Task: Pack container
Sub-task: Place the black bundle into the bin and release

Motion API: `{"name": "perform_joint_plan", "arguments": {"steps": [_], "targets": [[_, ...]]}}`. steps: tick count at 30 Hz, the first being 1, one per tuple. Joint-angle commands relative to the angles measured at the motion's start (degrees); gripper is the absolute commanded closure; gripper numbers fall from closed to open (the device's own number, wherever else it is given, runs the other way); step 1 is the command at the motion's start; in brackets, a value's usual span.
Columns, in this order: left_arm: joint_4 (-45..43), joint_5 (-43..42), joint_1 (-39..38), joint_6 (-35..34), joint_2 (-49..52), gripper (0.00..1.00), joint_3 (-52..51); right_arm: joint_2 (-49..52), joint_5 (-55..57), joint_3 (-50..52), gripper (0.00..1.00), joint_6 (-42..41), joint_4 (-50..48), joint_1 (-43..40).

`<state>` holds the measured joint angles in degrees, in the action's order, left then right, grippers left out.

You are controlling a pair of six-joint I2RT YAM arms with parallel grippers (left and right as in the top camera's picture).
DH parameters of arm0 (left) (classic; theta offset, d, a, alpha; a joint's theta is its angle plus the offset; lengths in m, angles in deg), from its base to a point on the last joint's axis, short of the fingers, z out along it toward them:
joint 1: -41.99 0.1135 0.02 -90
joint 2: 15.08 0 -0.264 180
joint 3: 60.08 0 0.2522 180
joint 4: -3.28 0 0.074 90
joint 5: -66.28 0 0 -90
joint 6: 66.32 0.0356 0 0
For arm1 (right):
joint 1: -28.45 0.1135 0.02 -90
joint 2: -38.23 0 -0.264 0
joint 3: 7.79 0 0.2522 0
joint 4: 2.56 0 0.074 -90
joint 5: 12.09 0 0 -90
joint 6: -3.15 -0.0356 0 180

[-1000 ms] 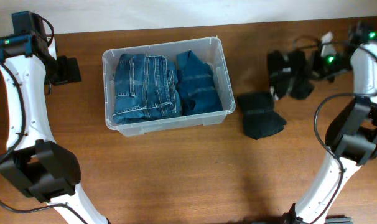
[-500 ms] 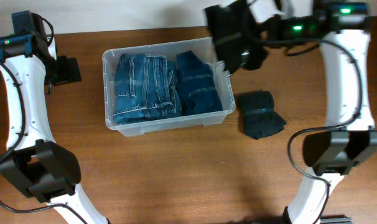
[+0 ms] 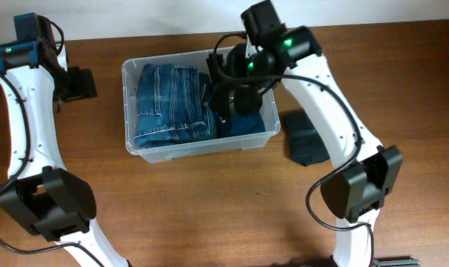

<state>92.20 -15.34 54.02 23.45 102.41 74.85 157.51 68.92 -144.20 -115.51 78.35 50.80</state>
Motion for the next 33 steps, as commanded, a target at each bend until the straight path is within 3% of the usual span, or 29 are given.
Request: {"name": "perform_joint_plan", "arguments": {"steps": [1, 4, 12, 13, 17, 27, 33], "targets": [[-0.1, 0.4, 0.1, -0.2, -0.7, 0.01, -0.1, -0.7, 2.1, 4.6, 0.72, -2.3, -2.0, 0.1], [-0.1, 0.4, 0.1, -0.2, -0.7, 0.01, -0.1, -0.7, -0.1, 6.1, 0.41, 2.4, -1.6, 0.1], [-0.1, 0.4, 0.1, -0.2, -0.7, 0.01, -0.1, -1.1, 2.0, -1.0, 0.36, 12.2, -0.2, 0.1], [-0.1, 0.4, 0.1, -0.2, -0.7, 0.00, -0.1, -1.1, 2.5, -1.5, 0.40, 12.4, -0.3, 0.1], [-0.1, 0.4, 0.1, -0.2, -0.7, 0.01, -0.1, -0.5, 2.4, 0.0, 0.93, 12.3, -0.2, 0.6], [-0.1, 0.4, 0.1, -0.2, -0.7, 0.01, -0.1, 3.6, 2.5, 16.5, 0.96, 12.2, -11.2, 3.0], [-0.1, 0.4, 0.1, -0.2, -0.7, 0.00, -0.1, 3.5, 4.7, 16.1, 0.96, 12.2, -11.2, 1.5]]}}
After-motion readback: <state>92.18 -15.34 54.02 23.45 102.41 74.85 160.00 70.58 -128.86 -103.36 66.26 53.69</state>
